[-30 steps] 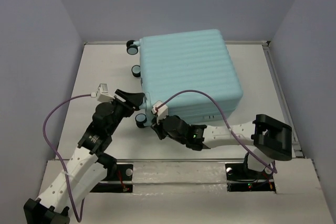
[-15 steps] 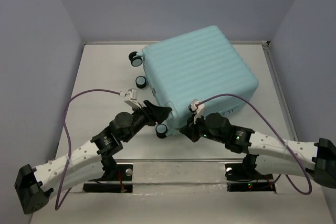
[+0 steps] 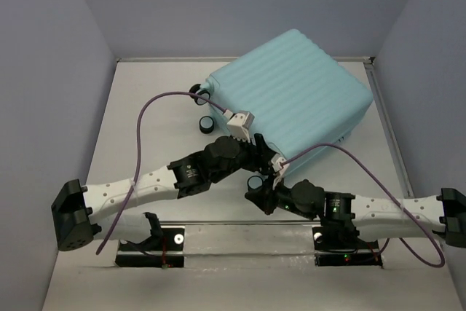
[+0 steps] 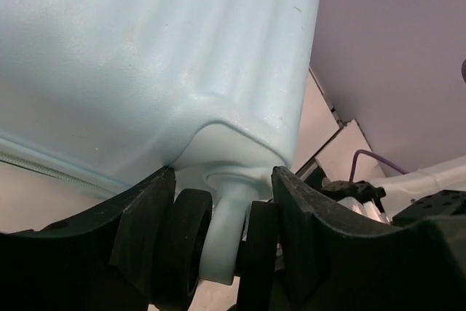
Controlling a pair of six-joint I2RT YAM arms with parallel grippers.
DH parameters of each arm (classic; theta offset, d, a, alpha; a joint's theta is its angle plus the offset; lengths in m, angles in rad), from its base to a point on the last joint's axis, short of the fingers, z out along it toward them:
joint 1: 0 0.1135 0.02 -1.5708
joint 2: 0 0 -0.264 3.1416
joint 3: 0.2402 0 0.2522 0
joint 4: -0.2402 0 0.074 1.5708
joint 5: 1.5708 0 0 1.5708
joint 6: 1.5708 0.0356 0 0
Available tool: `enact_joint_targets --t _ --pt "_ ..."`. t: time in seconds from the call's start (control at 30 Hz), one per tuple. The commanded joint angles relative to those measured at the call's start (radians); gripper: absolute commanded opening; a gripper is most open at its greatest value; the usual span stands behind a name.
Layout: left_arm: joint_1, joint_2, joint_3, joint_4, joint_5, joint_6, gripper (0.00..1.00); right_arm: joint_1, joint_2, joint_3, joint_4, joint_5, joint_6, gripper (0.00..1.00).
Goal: Pack the luggage
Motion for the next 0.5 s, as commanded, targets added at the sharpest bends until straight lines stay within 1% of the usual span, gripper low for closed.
enact_joint_targets --t 0.0,0.03,0.07,0.13,0.17,0.2,0.23,0.27,0.3,0.33,0.37,0.4,0.43,0.47 --pt "0.039 0.014 0.145 0.013 -0.111 0.063 0.33 0.031 -0.029 0.026 -0.101 0.163 0.041 0.07" --pt "0.091 -0.015 0.134 -0.037 -0.129 0.068 0.48 0.031 -0.059 0.033 -0.145 0.226 0.048 0.07" --pt "0.132 -0.037 0.127 -0.067 -0.135 0.069 0.66 0.031 -0.076 0.034 -0.174 0.246 0.061 0.07" --pt "0.247 -0.093 0.098 -0.153 -0.100 0.054 0.77 0.031 -0.124 0.020 -0.234 0.311 0.087 0.07" --pt "0.365 -0.153 0.091 -0.177 -0.085 0.061 0.82 0.031 -0.180 0.008 -0.237 0.320 0.111 0.07" --pt "0.426 -0.176 0.093 -0.222 -0.082 0.067 0.85 0.031 -0.207 -0.012 -0.237 0.320 0.117 0.07" --pt "0.483 -0.199 0.097 -0.280 -0.076 0.106 0.84 0.031 -0.233 -0.021 -0.243 0.314 0.117 0.07" --pt "0.570 -0.230 0.099 -0.305 -0.073 0.135 0.83 0.031 -0.274 -0.030 -0.266 0.300 0.125 0.07" --pt "0.612 -0.235 0.107 -0.352 -0.068 0.162 0.81 0.031 -0.294 -0.049 -0.269 0.300 0.127 0.07" --pt "0.649 -0.224 0.125 -0.369 -0.033 0.231 0.79 0.031 -0.309 -0.056 -0.274 0.291 0.130 0.07" --pt "0.710 -0.210 0.137 -0.389 -0.019 0.265 0.79 0.031 -0.337 -0.061 -0.278 0.288 0.131 0.07" --pt "0.741 -0.192 0.157 -0.421 -0.008 0.294 0.79 0.031 -0.349 -0.070 -0.283 0.280 0.131 0.08" --pt "0.769 -0.145 0.162 -0.426 0.028 0.380 0.78 0.031 -0.362 -0.075 -0.285 0.274 0.130 0.10" --pt "0.797 -0.116 0.166 -0.437 0.042 0.409 0.78 0.031 -0.372 -0.078 -0.286 0.274 0.128 0.12"
